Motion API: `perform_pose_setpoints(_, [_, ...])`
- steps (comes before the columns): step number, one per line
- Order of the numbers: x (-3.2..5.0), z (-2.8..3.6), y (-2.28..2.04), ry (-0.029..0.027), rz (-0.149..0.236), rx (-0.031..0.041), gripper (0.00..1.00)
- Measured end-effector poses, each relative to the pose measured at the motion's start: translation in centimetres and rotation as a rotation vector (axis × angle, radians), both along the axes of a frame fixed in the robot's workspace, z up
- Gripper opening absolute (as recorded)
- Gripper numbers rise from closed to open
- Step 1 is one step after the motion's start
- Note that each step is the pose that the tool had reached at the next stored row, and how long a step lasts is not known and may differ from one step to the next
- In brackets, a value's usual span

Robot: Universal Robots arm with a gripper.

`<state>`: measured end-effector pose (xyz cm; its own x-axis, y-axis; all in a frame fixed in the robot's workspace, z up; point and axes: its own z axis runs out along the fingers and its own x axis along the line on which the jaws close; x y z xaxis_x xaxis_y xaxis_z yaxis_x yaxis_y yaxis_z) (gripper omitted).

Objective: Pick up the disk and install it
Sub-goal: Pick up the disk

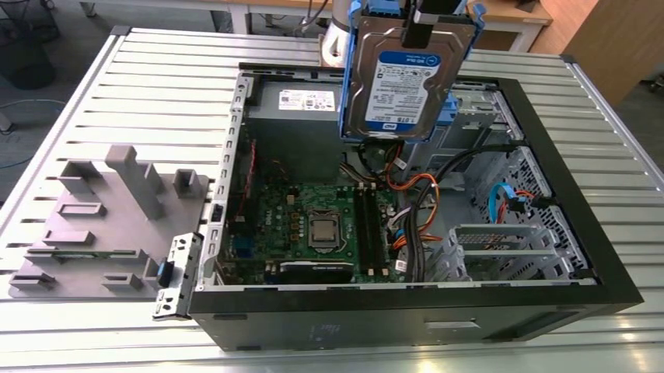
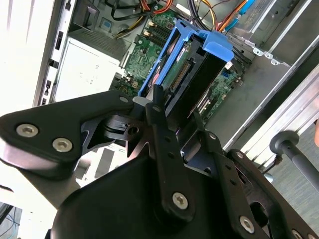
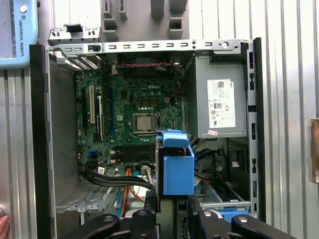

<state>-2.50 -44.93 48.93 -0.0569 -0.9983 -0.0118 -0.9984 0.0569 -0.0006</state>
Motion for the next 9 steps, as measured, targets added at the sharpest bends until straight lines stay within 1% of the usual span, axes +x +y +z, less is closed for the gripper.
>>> perform_pose_setpoints(9, [0.00,0.00,-0.53,0.0000,0.000,0.0001,0.35])
